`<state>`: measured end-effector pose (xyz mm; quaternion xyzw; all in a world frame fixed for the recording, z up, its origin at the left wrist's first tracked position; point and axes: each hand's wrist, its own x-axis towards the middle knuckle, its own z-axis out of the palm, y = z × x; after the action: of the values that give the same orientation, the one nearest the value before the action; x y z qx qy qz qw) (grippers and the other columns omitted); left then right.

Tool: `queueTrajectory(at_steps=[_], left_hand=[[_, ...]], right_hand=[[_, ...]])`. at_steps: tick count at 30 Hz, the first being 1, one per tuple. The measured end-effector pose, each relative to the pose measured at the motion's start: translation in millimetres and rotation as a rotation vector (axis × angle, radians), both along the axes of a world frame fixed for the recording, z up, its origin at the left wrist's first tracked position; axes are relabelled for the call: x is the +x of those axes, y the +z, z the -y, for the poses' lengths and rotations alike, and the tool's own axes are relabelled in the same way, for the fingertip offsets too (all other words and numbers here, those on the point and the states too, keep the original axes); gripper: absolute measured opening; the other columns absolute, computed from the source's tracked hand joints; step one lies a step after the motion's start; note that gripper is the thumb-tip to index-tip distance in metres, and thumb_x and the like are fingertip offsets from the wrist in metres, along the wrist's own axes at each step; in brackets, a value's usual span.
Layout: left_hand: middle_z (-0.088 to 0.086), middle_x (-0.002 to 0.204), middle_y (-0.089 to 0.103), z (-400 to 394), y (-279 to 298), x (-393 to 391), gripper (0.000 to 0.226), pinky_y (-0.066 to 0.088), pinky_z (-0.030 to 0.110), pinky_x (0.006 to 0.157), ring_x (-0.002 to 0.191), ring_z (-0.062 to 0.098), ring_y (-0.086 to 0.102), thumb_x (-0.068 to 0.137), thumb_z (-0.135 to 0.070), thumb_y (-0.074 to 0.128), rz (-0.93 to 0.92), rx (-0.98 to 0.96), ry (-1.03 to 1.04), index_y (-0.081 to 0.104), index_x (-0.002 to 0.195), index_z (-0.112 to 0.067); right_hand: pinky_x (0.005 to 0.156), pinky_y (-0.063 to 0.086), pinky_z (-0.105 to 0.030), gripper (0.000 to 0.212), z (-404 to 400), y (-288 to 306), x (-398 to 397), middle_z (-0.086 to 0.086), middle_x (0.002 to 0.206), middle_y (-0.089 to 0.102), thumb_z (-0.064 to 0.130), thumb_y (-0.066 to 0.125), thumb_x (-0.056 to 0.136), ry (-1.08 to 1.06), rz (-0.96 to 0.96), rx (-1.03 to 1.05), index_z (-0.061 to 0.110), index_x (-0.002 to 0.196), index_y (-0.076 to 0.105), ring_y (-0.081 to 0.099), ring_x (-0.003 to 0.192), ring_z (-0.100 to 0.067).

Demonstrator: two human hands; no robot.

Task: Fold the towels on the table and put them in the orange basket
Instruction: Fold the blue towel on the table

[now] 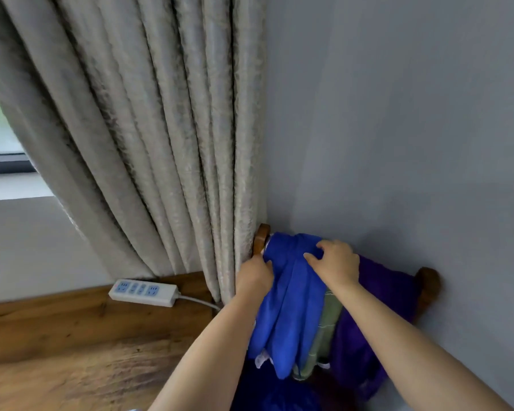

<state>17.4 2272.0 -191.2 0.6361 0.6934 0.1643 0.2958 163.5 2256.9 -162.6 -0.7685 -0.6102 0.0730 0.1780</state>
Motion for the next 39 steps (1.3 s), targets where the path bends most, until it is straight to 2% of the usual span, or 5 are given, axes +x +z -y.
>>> queueTrajectory(at_steps=[5,13,22,27,39], left_hand=[[0.014,0.091,0.065,-6.6,-20.9,-1.1,0.031,0.031,0.024,0.06,0.073,0.018,0.052,0.097,-0.024,0.041,0.094,0.18,0.132,0.048,0.068,-0.014],[-0.006,0.056,0.043,0.9,-12.4,1.0,0.038,0.027,0.023,0.048,0.054,0.006,0.039,0.091,-0.016,0.047,0.243,0.217,0.091,0.035,0.055,-0.02],[-0.01,0.054,0.043,45.7,80.1,-4.4,0.038,0.034,0.008,0.047,0.052,0.0,0.037,0.087,-0.008,0.051,0.42,0.429,0.095,0.041,0.055,-0.024],[-0.012,0.054,0.043,101.8,116.1,-50.3,0.019,0.028,0.017,0.05,0.054,0.001,0.038,0.084,-0.004,0.052,0.412,0.67,0.225,0.052,0.066,-0.012],[-0.008,0.055,0.043,309.7,106.0,-218.5,0.018,0.032,0.015,0.052,0.056,0.011,0.039,0.084,-0.002,0.05,0.178,0.75,0.683,0.05,0.067,-0.008]], right_hand=[[0.071,0.046,-0.035,0.024,-11.3,-7.5,-5.8,-0.011,0.095,0.064,0.023,0.056,0.084,-0.026,-0.035,0.081,0.002,0.085,0.065,0.057,0.089,-0.026],[0.051,0.028,-0.027,0.039,-9.5,-3.2,3.0,-0.005,0.062,0.044,0.004,0.048,0.084,-0.006,-0.177,0.115,0.013,0.05,0.033,0.042,0.061,-0.017],[0.056,0.024,-0.021,0.02,39.7,78.7,3.7,-0.019,0.081,0.06,0.005,0.047,0.09,0.037,-0.479,0.364,-0.01,0.085,0.059,0.048,0.073,-0.02],[0.06,0.023,-0.016,0.016,81.8,123.6,-12.1,-0.026,0.087,0.062,0.002,0.047,0.09,0.277,-0.34,0.563,-0.01,0.088,0.058,0.053,0.077,-0.029],[0.065,0.03,-0.018,0.016,198.8,112.9,-177.0,-0.008,0.082,0.056,0.003,0.047,0.088,0.739,-0.558,0.404,-0.004,0.093,0.06,0.048,0.079,-0.019]])
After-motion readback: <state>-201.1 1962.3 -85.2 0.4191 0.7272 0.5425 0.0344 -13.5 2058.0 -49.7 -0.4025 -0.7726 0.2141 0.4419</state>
